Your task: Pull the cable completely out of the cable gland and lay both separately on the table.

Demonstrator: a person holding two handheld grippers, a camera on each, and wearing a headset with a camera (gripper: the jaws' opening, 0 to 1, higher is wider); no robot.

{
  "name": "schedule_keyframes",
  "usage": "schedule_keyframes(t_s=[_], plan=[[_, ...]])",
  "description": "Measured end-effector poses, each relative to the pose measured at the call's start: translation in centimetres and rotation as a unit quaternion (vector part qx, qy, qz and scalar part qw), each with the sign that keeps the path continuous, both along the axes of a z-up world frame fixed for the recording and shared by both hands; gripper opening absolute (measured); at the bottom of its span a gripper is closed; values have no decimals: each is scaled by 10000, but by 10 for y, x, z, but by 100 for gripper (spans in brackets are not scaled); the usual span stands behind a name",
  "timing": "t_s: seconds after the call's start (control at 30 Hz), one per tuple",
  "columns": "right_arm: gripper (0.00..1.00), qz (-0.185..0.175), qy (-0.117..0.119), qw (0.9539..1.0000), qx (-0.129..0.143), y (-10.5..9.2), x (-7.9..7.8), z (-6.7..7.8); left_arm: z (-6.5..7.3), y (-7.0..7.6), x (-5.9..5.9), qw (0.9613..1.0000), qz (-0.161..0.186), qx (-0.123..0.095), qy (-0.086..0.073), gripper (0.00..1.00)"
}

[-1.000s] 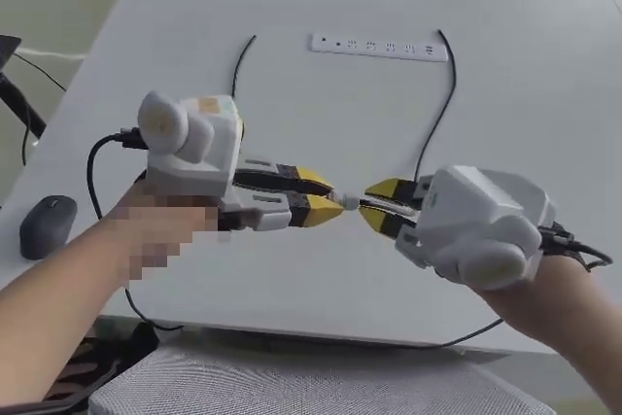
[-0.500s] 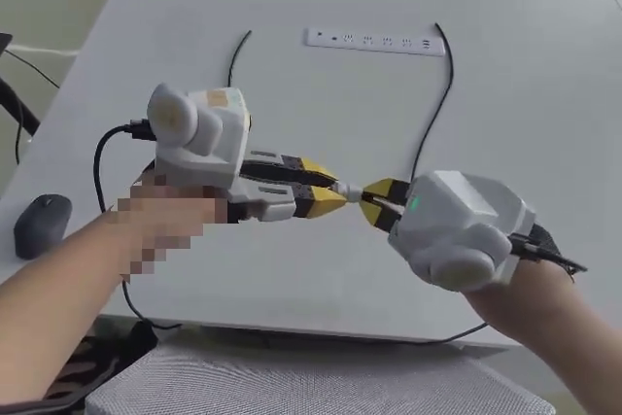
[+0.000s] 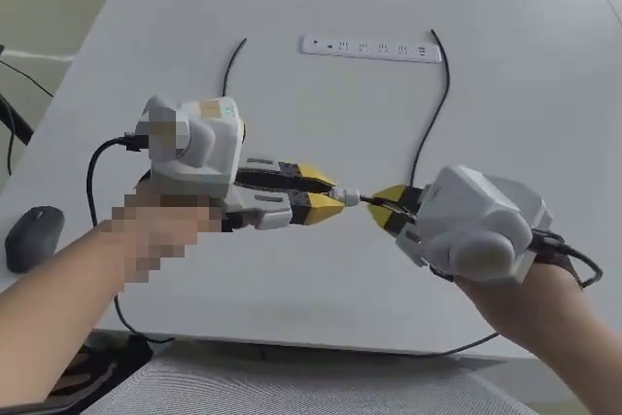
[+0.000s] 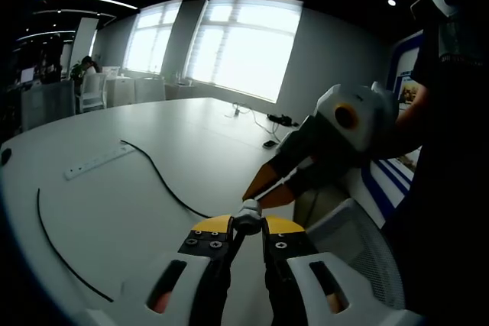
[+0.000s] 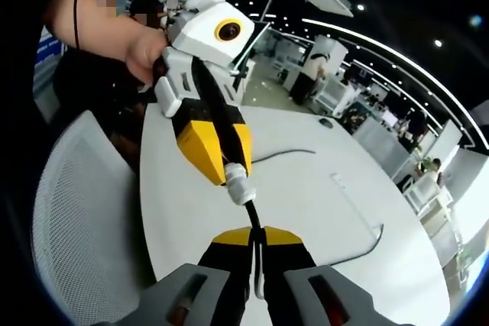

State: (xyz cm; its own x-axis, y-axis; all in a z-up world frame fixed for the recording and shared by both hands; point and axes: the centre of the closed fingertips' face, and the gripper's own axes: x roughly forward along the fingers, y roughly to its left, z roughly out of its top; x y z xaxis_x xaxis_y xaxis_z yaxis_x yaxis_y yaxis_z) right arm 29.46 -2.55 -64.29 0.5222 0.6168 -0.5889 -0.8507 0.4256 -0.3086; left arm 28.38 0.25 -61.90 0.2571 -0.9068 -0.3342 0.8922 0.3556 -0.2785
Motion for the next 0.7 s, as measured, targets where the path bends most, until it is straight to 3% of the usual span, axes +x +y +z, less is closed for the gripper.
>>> schedule_keyframes(t_s=[0.33, 0.5, 0.6, 0.7], plan=[[0, -538, 585, 9963, 339, -22, 12, -17, -1, -2, 2, 9999, 73, 5, 75, 15], [0, -1095, 1013, 9872, 558, -39, 19, -31, -1, -2, 2, 9999, 103, 2, 104, 15], [0, -1478, 1311, 9776, 723, -49, 23, -43, -2, -4, 0, 9999, 95, 17, 113, 15], [0, -1809, 1443, 9703, 705, -61, 26, -56, -5, -6, -2, 9999, 86, 30, 119, 15]])
